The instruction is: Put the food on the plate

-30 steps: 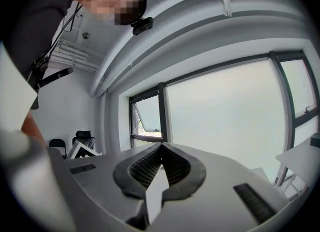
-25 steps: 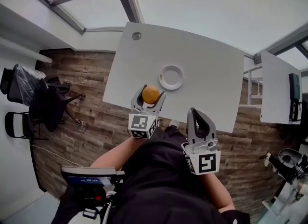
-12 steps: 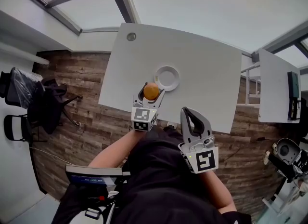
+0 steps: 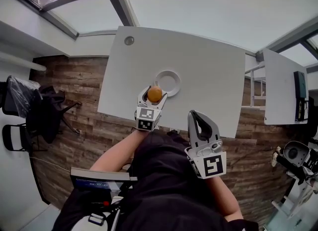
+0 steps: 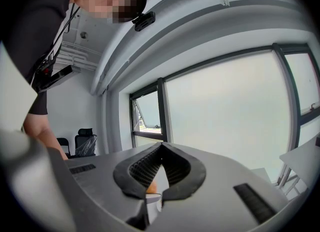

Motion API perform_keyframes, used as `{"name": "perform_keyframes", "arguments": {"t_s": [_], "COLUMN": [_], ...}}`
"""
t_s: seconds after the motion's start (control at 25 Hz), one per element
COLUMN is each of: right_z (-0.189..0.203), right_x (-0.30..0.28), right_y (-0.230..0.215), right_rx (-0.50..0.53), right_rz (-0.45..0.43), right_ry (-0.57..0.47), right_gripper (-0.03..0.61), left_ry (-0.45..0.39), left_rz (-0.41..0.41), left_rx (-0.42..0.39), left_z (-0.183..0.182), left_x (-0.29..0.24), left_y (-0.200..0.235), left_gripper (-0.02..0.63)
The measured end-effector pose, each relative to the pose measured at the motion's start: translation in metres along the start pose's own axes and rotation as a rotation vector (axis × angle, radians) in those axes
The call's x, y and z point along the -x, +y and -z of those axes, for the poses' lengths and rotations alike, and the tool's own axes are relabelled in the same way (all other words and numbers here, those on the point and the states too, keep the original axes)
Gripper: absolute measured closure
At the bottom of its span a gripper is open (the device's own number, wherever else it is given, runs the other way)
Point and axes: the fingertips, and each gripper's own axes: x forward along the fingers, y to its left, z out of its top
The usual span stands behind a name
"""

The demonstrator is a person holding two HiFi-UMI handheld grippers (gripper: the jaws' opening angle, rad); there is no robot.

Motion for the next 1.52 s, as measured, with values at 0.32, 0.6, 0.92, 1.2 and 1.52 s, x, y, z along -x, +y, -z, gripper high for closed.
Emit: {"name": "perform_keyframes", "arguments": {"t_s": [0.32, 0.6, 0.92, 1.2, 1.52], "right_z": [-0.002, 0.003, -0.001, 0.003, 0.005], "right_x": [-0.003, -0.002, -0.011, -0.021, -0.023], "right_y": [-0.01, -0.028, -0.035, -0.029, -0.031], "right_rx": [0.01, 0.007, 0.02, 0.02, 0.021], "right_rz": [0.03, 0.06, 0.074, 0.065, 0.078], "right_ry": [0.017, 0.025, 0.022, 0.031, 0.046], "right_gripper": [0.581, 0.581, 0.581, 0.581, 0.581], "left_ry": [0.076, 0.12, 0.156, 0.204, 0.244], "left_rz": [0.007, 0.035, 0.034, 0.058, 0.084], "left_rx": [0.001, 0.002, -0.012, -0.029, -0.019], "left_z": [0.009, 0.015, 0.033, 0.043, 0.055], "left_x": [-0.02, -0.039, -0.056, -0.066, -0.073], "left_y": [0.005, 0.001, 0.002, 0.004, 0.005], "left_gripper": [0.302, 0.302, 0.302, 0.302, 0.302]}}
